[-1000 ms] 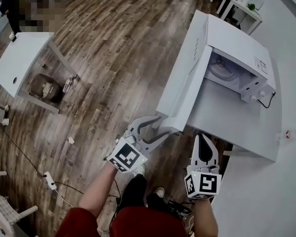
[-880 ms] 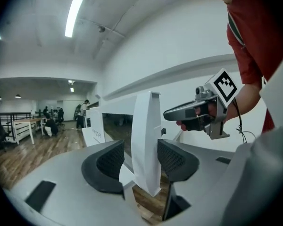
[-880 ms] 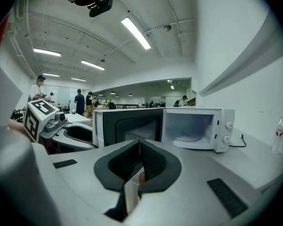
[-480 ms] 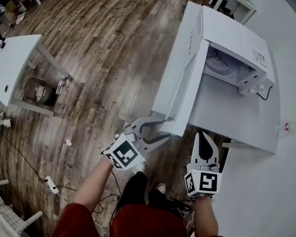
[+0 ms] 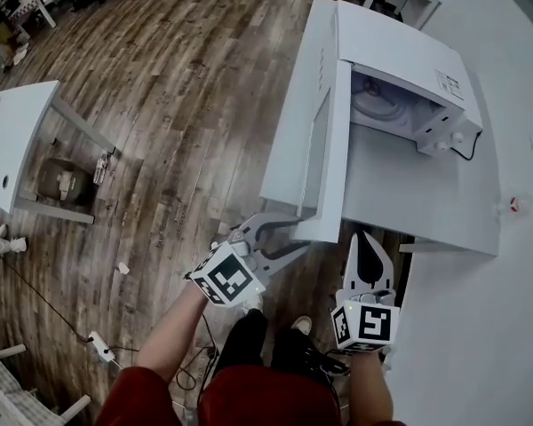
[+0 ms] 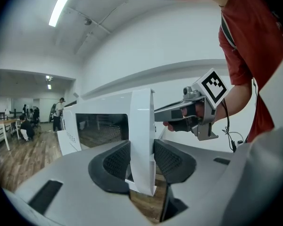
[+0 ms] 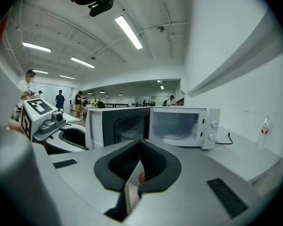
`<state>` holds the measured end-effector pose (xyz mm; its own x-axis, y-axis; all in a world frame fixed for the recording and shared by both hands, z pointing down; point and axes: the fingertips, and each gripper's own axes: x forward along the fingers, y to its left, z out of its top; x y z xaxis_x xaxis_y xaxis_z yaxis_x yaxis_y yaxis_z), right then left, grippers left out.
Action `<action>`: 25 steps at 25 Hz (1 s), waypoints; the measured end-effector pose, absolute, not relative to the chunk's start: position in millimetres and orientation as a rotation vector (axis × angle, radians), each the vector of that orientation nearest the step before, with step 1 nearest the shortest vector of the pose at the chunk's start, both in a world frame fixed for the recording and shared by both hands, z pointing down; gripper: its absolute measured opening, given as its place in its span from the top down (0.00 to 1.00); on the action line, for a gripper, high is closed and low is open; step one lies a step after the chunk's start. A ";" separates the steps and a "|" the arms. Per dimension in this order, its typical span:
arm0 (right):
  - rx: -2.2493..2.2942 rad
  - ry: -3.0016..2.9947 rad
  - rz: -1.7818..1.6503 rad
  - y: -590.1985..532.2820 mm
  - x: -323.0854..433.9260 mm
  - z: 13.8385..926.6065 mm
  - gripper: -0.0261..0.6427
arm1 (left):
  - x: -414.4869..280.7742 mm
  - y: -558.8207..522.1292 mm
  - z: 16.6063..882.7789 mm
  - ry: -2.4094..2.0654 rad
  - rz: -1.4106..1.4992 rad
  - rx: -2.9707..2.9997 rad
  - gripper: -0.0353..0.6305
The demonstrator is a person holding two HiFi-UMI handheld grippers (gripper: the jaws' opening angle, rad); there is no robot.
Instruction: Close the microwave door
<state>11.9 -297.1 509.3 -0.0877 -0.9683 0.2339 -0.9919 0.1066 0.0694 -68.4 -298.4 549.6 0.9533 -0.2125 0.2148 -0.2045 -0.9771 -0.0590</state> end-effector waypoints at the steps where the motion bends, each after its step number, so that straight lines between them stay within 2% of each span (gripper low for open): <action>1: 1.970 -2.154 0.159 -294.4 17.7 508.3 0.92 | -62.6 -296.4 548.8 0.316 -0.343 -3.071 0.69; 9: 2.044 -2.122 0.180 -275.8 82.2 506.2 0.92 | -0.1 -282.7 550.3 0.312 -0.380 -3.059 0.71; 25: 2.012 -2.205 0.173 -268.5 223.8 493.8 0.92 | 128.6 -300.9 542.2 0.713 -0.359 -3.037 0.73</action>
<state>223.8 -268.5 493.8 -0.0884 -0.9780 0.1888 -0.9955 0.0932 0.0165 128.6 -300.9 542.2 0.8705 -0.4397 0.2210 -0.4393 -0.8967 -0.0536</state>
